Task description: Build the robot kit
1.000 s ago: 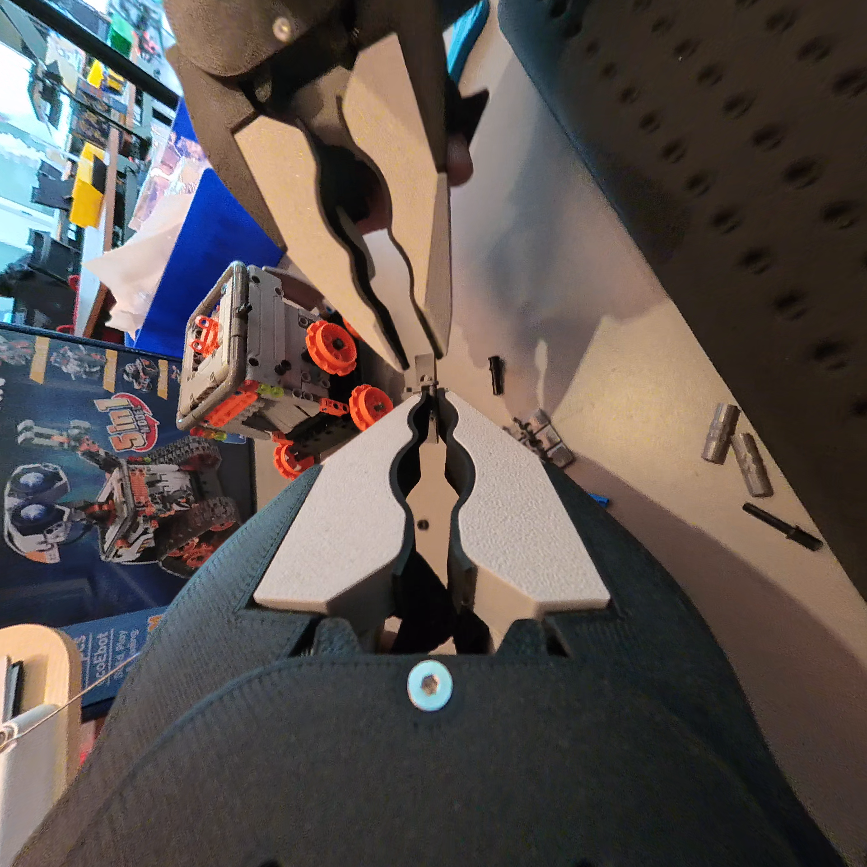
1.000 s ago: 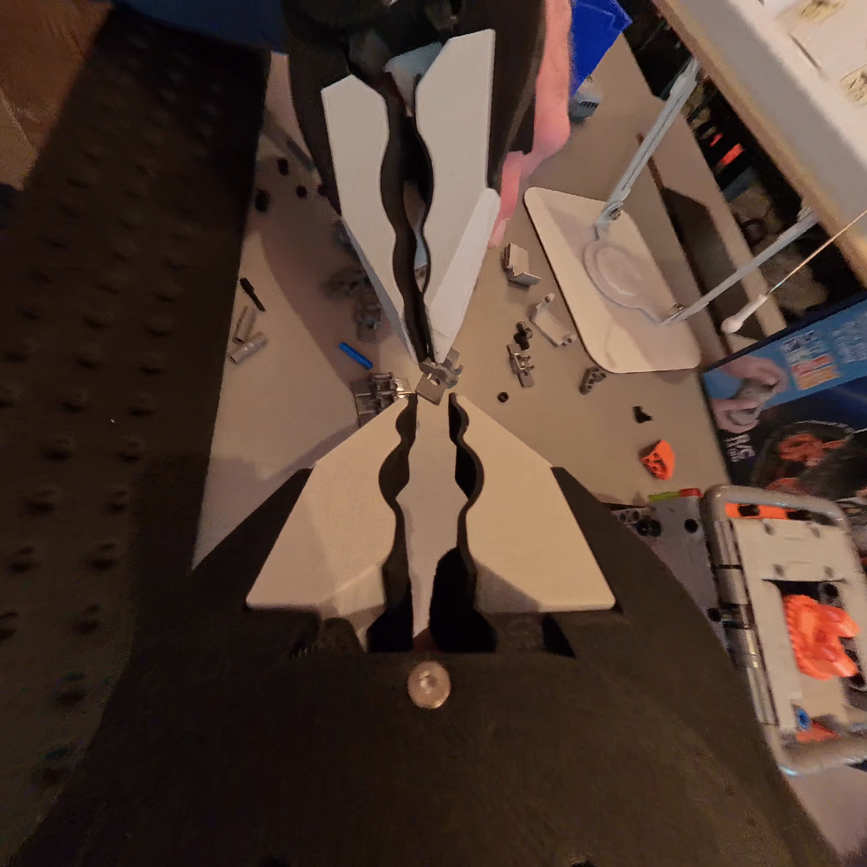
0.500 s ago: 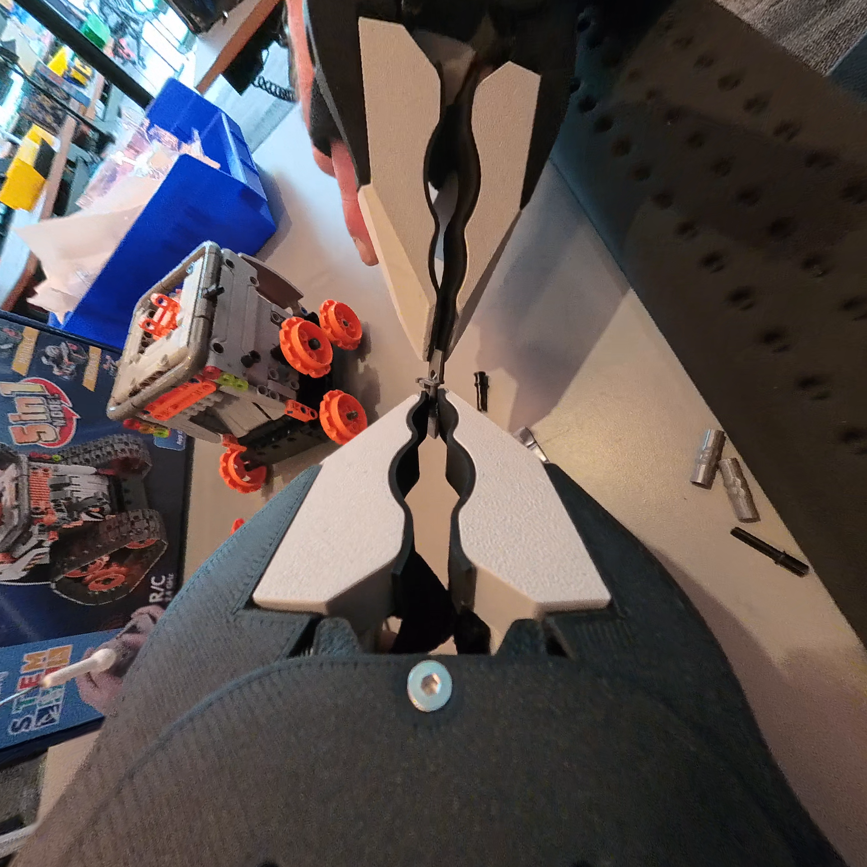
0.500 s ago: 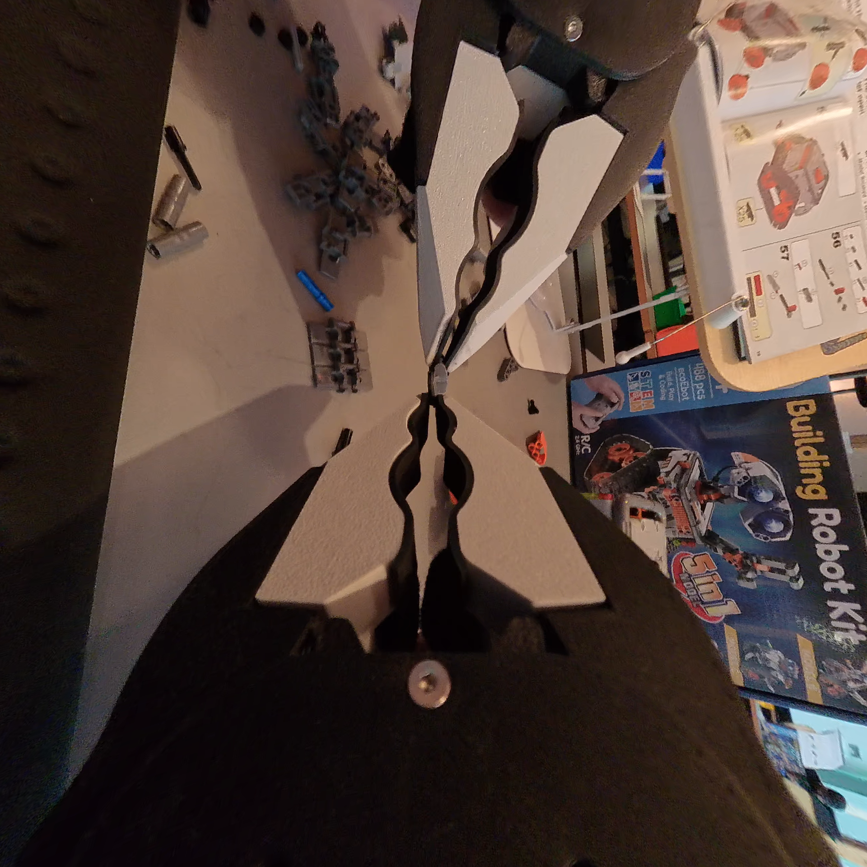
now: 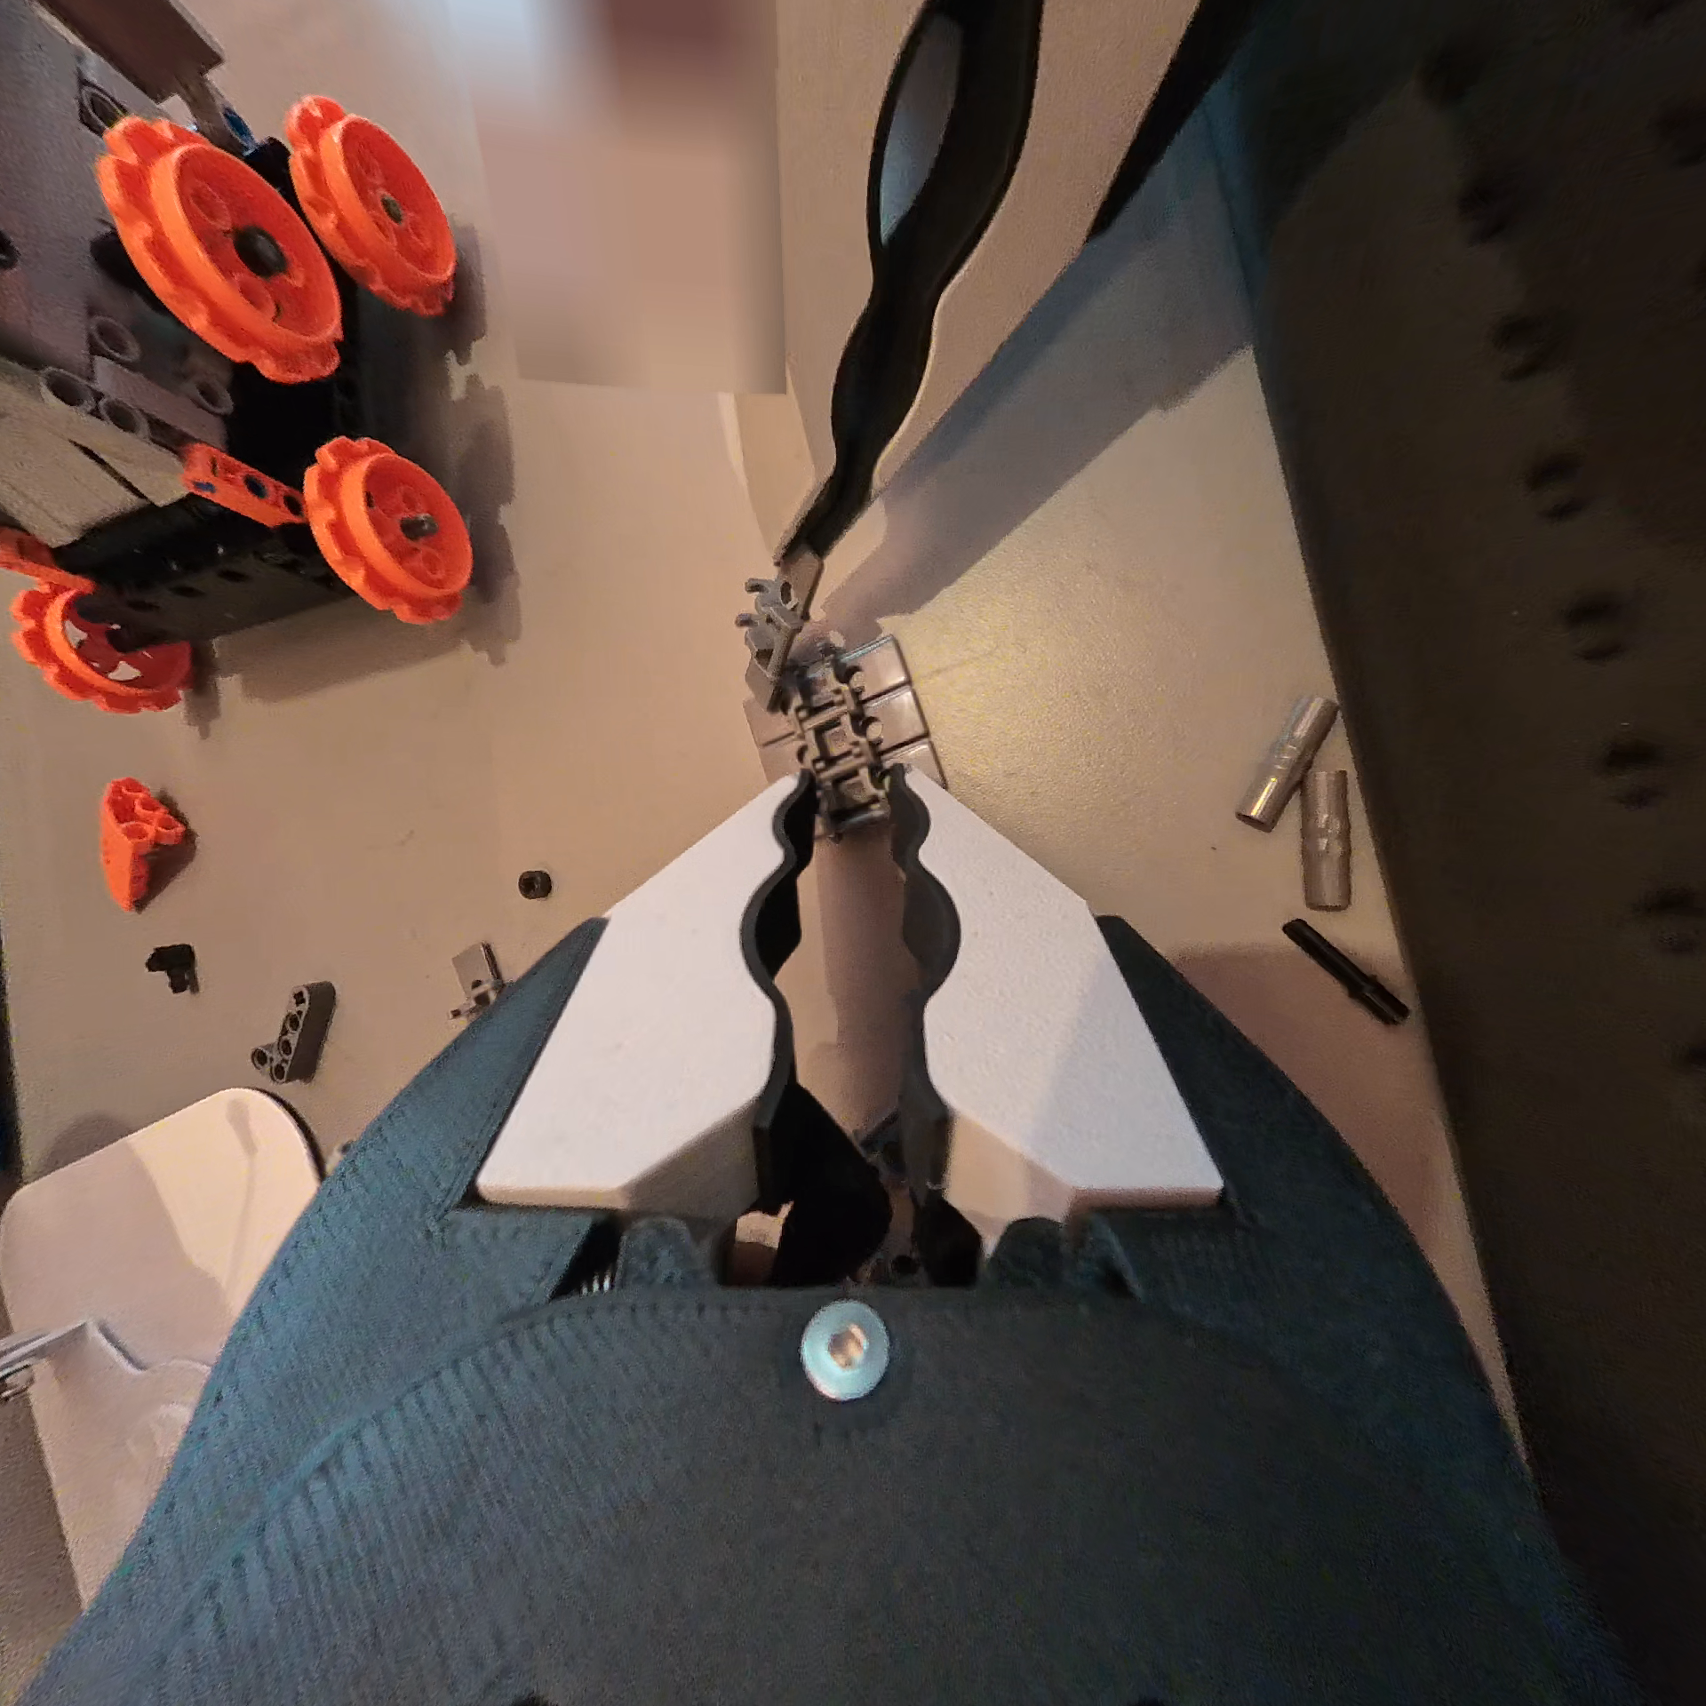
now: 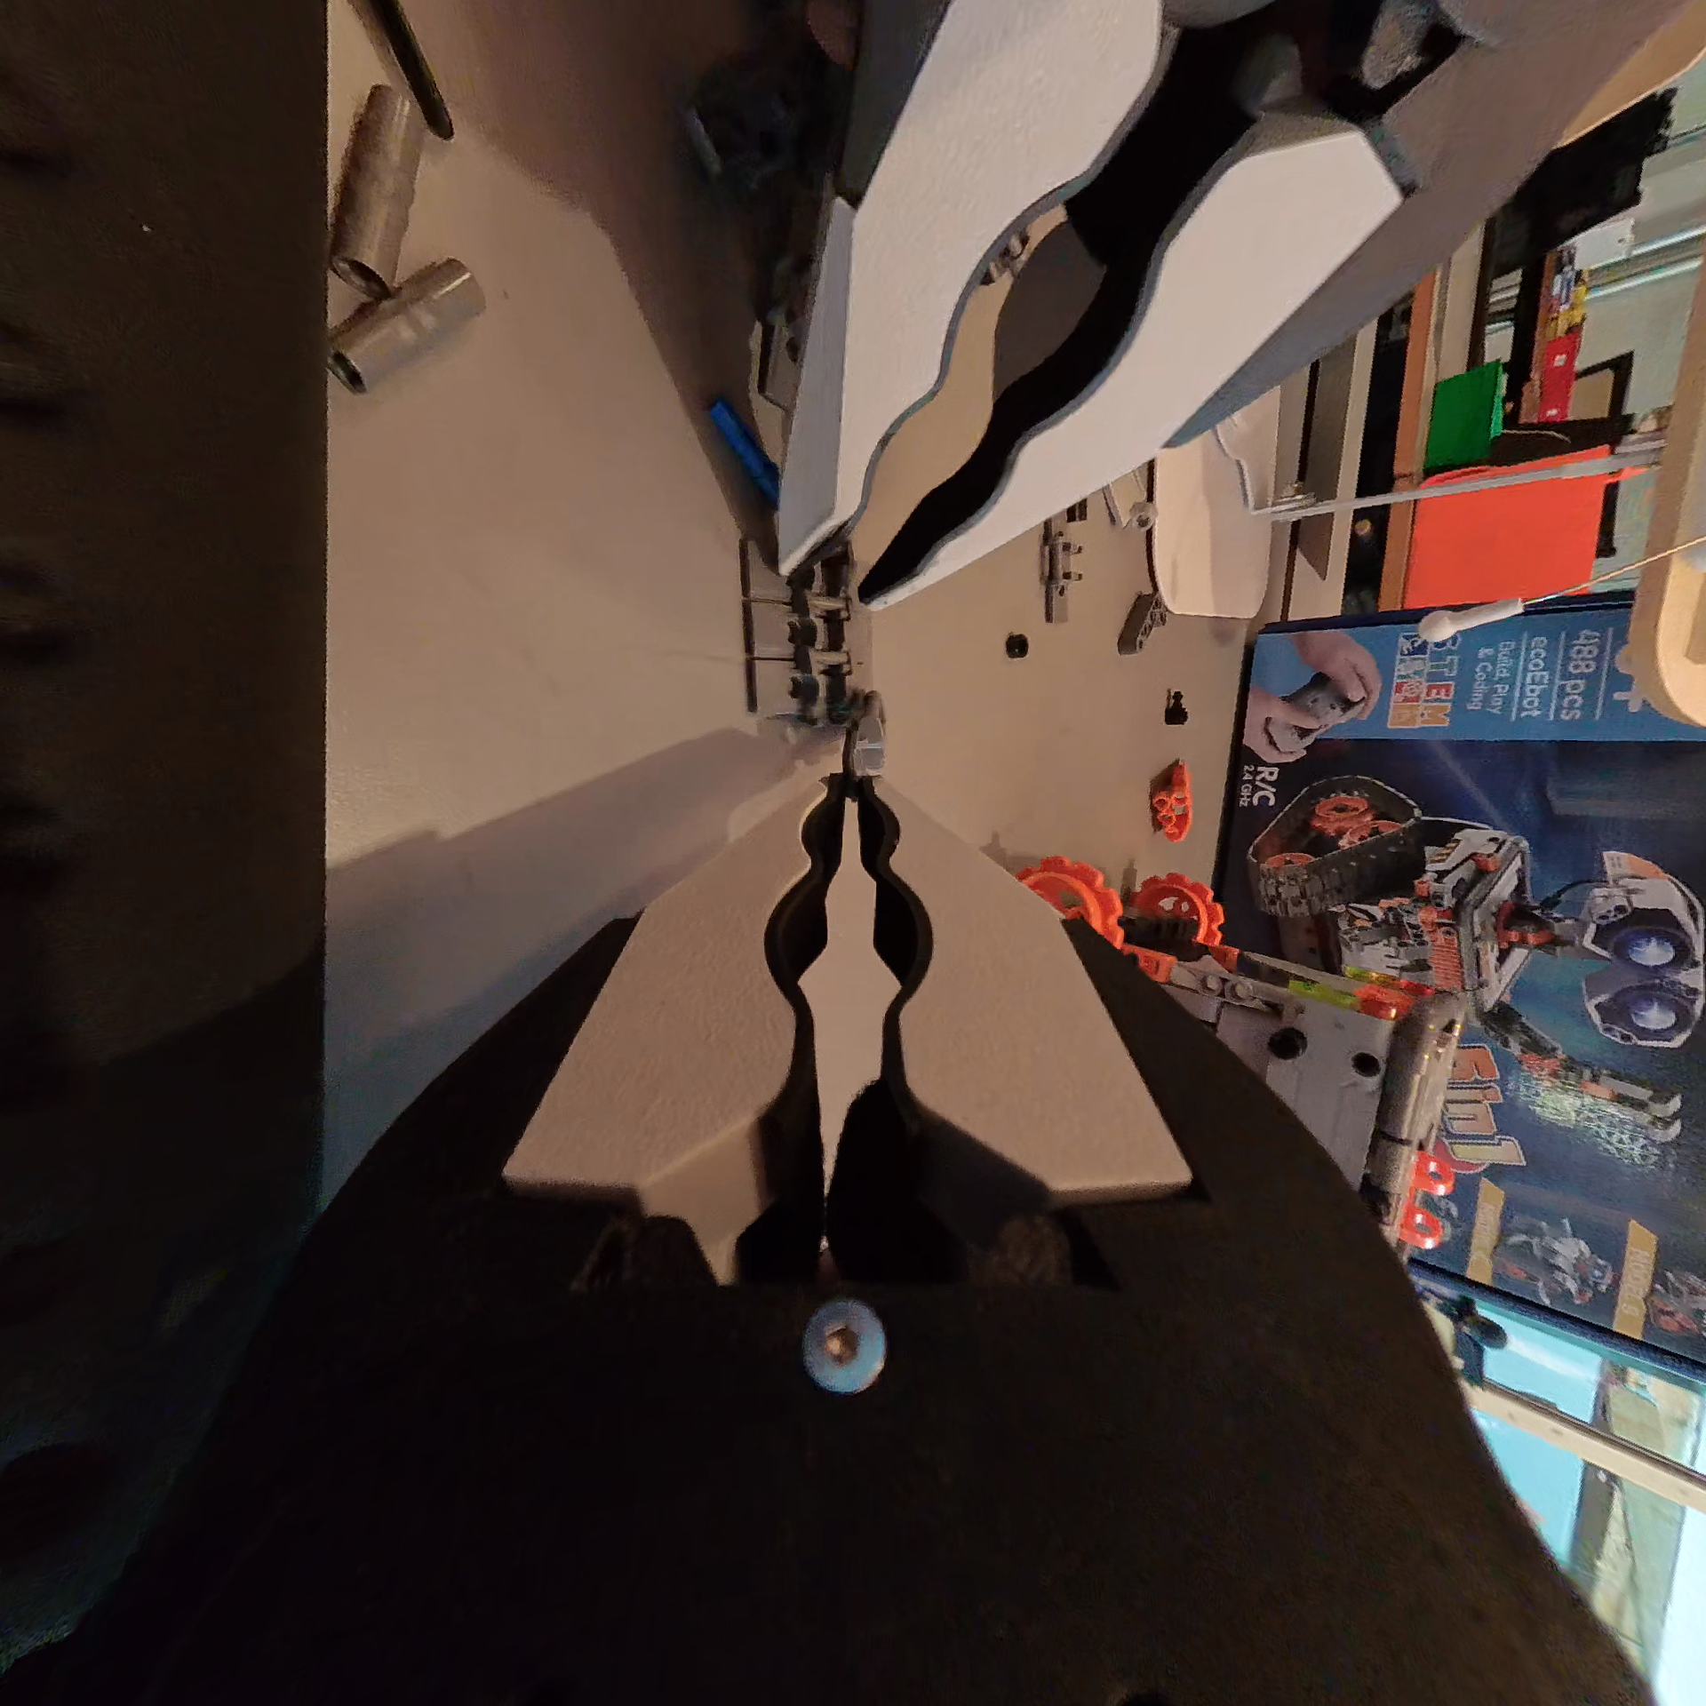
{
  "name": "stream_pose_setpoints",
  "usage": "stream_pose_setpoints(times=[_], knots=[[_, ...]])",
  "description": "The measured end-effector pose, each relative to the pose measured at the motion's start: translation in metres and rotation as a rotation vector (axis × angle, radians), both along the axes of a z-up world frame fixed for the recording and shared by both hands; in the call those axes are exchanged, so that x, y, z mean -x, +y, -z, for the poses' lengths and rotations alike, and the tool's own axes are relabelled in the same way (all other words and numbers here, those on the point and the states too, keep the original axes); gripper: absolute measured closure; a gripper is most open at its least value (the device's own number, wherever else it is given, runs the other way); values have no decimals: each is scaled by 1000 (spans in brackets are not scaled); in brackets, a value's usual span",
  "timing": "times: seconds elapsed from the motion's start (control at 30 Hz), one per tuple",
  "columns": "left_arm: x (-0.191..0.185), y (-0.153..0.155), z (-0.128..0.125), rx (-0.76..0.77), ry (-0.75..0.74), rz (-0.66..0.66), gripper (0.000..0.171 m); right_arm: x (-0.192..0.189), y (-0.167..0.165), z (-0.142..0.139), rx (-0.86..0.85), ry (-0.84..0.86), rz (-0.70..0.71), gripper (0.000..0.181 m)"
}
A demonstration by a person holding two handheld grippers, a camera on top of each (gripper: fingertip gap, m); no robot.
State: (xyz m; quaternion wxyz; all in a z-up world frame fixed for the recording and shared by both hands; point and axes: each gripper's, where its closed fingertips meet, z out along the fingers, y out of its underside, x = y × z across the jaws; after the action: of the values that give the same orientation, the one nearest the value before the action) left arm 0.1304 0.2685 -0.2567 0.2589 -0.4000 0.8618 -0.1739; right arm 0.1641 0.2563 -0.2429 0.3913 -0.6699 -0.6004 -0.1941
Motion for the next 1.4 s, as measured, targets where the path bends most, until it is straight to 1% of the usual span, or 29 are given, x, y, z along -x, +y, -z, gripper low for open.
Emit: stream_pose_setpoints(times=[0.03, 0.17, 0.4, 0.53, 0.63, 0.7, 0.77, 0.97, 1.17, 1.4], knots=[[0, 1, 0, -2, 1, -11, 155, 0, 1, 2, -1, -13, 8, 181], [1, 2, 0, -5, 5, -34, 158, -3, 3, 5, 9, -47, 48, 181], [2, 1, 1, -20, -9, -54, 159, -6, 6, 3, -1, -47, 118, 181], [3, 2, 0, -22, -26, -63, 159, -6, 5, 4, 3, -45, 120, 181], [5, 7, -5, -18, -44, -101, 146, -6, 6, 6, 7, -49, 125, 181], [8, 15, -9, -25, -52, -127, 142, -7, 6, 7, 7, -56, 131, 181], [11, 17, -10, -11, -54, -137, 143, -8, 6, 7, 9, -62, 135, 181], [13, 13, 1, -11, -12, -111, 146, -6, 6, 10, 25, -77, 142, 181], [13, 8, 2, -7, -10, -99, 148, -2, 2, 16, 55, -98, 142, 180], [13, 5, 3, -20, -3, -89, 153, 9, -1, 17, 74, -94, 125, 179]])
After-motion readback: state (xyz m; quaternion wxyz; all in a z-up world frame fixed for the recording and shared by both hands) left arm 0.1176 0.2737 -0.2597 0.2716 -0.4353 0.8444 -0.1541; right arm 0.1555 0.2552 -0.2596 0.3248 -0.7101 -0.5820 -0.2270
